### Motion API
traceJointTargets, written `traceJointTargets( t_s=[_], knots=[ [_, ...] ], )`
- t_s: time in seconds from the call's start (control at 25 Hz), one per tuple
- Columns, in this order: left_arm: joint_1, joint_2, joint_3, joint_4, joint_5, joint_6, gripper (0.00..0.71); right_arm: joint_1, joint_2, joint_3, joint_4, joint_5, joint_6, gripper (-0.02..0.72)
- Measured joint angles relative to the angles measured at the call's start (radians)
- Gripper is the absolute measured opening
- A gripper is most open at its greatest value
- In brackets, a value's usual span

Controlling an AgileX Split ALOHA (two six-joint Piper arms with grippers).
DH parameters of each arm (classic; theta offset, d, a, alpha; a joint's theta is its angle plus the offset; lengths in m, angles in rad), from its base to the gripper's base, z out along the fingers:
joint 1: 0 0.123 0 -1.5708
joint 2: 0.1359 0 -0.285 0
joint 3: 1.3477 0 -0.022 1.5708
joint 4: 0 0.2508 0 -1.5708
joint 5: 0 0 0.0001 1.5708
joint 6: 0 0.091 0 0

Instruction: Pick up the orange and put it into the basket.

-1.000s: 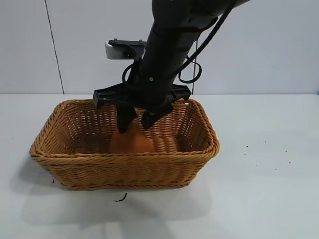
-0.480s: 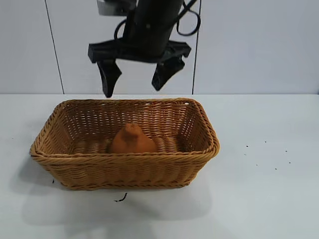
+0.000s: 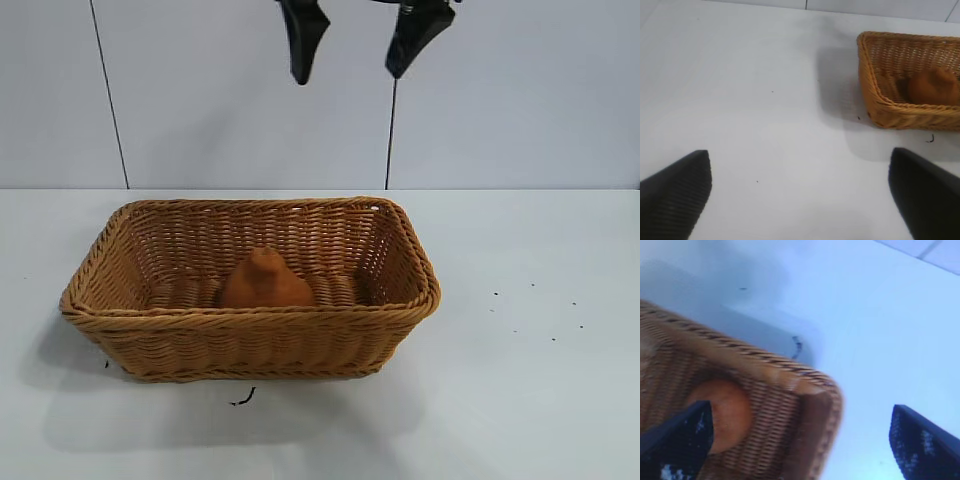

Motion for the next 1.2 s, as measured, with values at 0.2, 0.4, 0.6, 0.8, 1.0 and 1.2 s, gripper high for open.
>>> traceJointTargets(
  t_s=[0.2,0.4,0.6,0.8,1.0,1.2],
  knots=[
    [0.0,0.0,0.0,0.0,0.0,0.0,0.692,-0.122,0.0,0.0,-0.045,0.002,-0.007,0.69],
    [0.0,0.0,0.0,0.0,0.0,0.0,0.692,-0.277,0.0,0.0,-0.072,0.002,-0.008,0.69],
    [0.0,0.0,0.0,0.0,0.0,0.0,0.692,-0.399,-0.004,0.031,-0.07,0.001,-0.011,0.69],
    [0.0,0.0,0.0,0.0,0.0,0.0,0.692,-0.424,-0.032,0.127,-0.035,0.001,-0.046,0.69],
    [0.0,0.0,0.0,0.0,0.0,0.0,0.692,-0.42,-0.089,0.251,-0.008,0.0,-0.066,0.69],
    [0.0,0.0,0.0,0.0,0.0,0.0,0.692,-0.419,-0.27,0.482,0.019,-0.001,-0.092,0.693]
  ],
)
